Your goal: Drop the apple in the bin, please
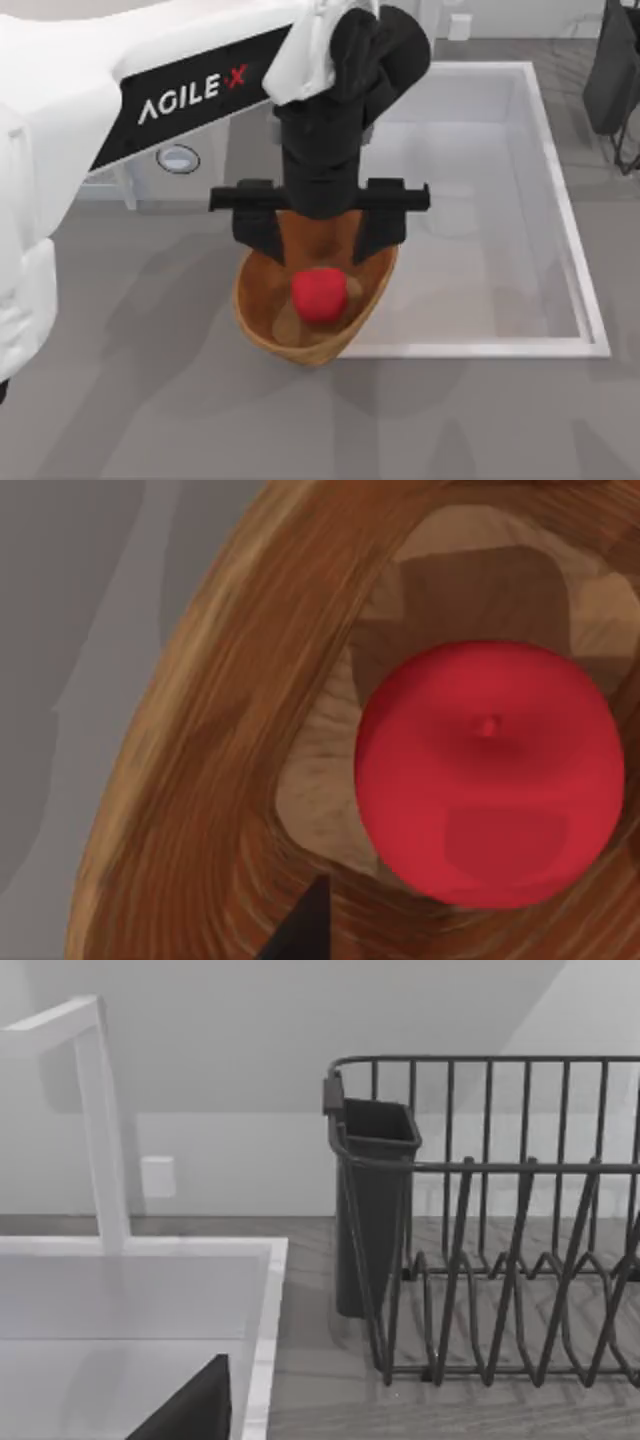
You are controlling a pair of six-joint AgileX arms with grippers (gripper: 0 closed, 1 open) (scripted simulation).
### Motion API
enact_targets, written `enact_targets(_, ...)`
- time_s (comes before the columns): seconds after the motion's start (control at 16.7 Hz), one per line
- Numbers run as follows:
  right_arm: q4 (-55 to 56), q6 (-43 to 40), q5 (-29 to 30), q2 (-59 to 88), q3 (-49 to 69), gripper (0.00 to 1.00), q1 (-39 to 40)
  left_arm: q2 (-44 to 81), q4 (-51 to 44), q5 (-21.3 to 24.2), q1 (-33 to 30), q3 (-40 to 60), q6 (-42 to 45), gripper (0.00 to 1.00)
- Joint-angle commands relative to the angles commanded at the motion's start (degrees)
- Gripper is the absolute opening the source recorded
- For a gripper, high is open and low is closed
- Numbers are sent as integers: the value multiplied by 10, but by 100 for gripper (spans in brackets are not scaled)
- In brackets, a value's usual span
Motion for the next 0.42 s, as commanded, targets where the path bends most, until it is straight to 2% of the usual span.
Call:
enact_targets(0.06, 0, 0, 0, 0, 0, 100, 0, 0, 0, 0, 0, 0, 0, 98)
enact_targets(0.12, 0, 0, 0, 0, 0, 100, 0, 0, 0, 0, 0, 0, 0, 100)
enact_targets(0.42, 0, 0, 0, 0, 0, 100, 0, 0, 0, 0, 0, 0, 0, 100)
